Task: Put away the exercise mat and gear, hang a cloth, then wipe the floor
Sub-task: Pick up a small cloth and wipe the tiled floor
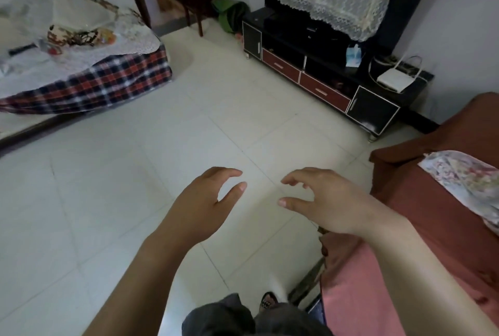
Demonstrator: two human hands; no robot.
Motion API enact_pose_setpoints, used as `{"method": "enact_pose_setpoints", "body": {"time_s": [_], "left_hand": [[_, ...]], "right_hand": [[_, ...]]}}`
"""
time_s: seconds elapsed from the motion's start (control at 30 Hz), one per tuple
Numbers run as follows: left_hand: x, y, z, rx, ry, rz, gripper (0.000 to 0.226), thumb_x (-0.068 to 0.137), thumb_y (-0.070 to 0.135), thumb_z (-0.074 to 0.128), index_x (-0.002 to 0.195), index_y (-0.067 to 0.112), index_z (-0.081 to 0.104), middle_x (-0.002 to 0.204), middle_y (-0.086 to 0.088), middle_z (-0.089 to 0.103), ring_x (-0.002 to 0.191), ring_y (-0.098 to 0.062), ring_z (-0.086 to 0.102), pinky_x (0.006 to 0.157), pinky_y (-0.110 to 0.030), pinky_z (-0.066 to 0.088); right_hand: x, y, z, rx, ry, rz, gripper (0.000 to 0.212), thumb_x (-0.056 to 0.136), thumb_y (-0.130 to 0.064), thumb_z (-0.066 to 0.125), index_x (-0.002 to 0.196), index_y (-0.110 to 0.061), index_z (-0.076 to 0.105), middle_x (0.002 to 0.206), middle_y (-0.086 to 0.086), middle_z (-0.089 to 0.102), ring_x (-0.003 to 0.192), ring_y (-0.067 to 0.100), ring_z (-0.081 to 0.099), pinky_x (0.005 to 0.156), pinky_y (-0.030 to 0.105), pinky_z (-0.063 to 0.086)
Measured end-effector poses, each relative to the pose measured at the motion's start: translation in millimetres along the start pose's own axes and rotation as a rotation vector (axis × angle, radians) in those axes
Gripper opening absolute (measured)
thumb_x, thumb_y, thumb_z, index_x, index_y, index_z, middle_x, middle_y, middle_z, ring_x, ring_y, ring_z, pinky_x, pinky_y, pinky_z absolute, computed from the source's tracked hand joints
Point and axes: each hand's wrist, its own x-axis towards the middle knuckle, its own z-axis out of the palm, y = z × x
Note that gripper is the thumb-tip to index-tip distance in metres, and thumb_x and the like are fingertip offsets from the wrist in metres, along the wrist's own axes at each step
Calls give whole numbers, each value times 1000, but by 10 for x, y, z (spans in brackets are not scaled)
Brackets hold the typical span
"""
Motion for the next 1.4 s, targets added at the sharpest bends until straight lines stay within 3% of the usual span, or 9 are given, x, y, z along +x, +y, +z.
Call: {"method": "enact_pose_setpoints", "body": {"time_s": [0.17,0.37,0.53,0.7,0.83,1.1,1.4], "left_hand": [[829,-21,-31,-16,-64,63,38,93,48,39,127,34,49,132,21,48,111,7,42,91,-18,34],[2000,-224,-307,-19,-52,110,39,93,49,38,127,35,49,132,20,48,109,8,41,90,-18,34],[3075,-526,-946,3,-26,79,40,92,51,38,128,35,48,134,17,47,105,7,41,86,-16,33],[3916,-805,-1589,58,66,31,42,91,54,37,128,37,48,134,17,47,108,-5,52,87,-20,38],[4481,-991,-1872,56,82,13,43,90,55,38,128,37,49,134,17,48,100,1,48,85,-19,36],[5713,-1219,-2132,61,73,13,43,91,52,38,129,34,49,134,16,49,101,4,45,85,-16,35],[7911,-1055,-2354,62,53,37,41,92,49,40,129,33,49,133,14,50,105,4,44,88,-17,35]], "right_hand": [[566,180,-220,15,20,43,44,83,-57,55,121,-35,53,121,-18,53,108,2,47,85,18,37],[1699,168,-579,-19,21,36,44,84,-57,53,124,-36,50,122,-19,51,109,1,45,89,21,37],[2987,-71,-1034,-64,35,-9,43,84,-57,53,122,-36,50,122,-18,52,108,1,45,87,21,38],[4092,-395,-1407,-47,58,-80,43,83,-57,55,120,-37,52,118,-19,52,107,2,47,87,24,41],[4785,-500,-1582,-22,54,-113,42,82,-57,55,118,-37,53,116,-20,53,103,2,49,81,22,40],[6024,-248,-1967,3,8,-110,41,83,-56,55,119,-36,53,116,-20,52,104,1,48,78,20,37],[7796,322,-2996,-5,24,-89,42,83,-55,55,121,-36,52,119,-19,52,106,2,48,80,21,39]]}}
